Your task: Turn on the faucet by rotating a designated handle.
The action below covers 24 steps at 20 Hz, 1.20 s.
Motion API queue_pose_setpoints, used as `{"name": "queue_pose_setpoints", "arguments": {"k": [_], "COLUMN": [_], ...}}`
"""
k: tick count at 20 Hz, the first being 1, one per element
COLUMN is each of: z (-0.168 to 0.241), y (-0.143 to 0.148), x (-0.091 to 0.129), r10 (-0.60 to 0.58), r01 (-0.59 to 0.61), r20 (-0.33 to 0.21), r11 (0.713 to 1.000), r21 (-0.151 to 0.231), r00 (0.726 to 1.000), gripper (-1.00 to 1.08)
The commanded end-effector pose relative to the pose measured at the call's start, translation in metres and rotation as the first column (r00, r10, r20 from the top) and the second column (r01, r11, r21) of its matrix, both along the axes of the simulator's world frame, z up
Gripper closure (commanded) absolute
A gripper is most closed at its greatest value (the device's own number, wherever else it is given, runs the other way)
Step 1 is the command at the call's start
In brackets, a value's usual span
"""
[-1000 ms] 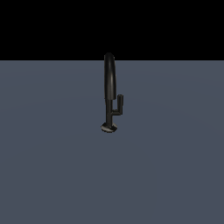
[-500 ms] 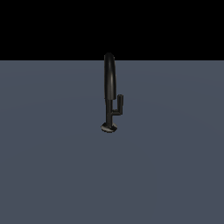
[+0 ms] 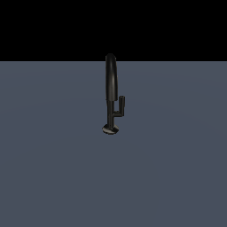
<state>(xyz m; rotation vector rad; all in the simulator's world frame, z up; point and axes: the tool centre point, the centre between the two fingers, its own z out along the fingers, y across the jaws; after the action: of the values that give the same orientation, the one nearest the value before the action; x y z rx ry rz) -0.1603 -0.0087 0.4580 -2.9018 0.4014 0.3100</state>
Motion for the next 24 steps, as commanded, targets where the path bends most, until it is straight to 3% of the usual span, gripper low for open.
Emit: {"name": "queue_pose_setpoints", "arguments": {"k": [1,13,24], "z": [-0.006,-0.043,-0.091], "y": [-0.001,-0.009,-0.019], "x": [0.014,0.079,0.133], "r10": [-0.034,-0.176,-0.269], "r01": [0.035,0.221,0.413], "r20": [-0.037,-0.231,-0.43], "r11": [0.999,0.958,0.865], "r21": [0.034,0.183,0.287], "r00": [0.999,0.957,0.862], "gripper": [1.08,1.08,1.08]}}
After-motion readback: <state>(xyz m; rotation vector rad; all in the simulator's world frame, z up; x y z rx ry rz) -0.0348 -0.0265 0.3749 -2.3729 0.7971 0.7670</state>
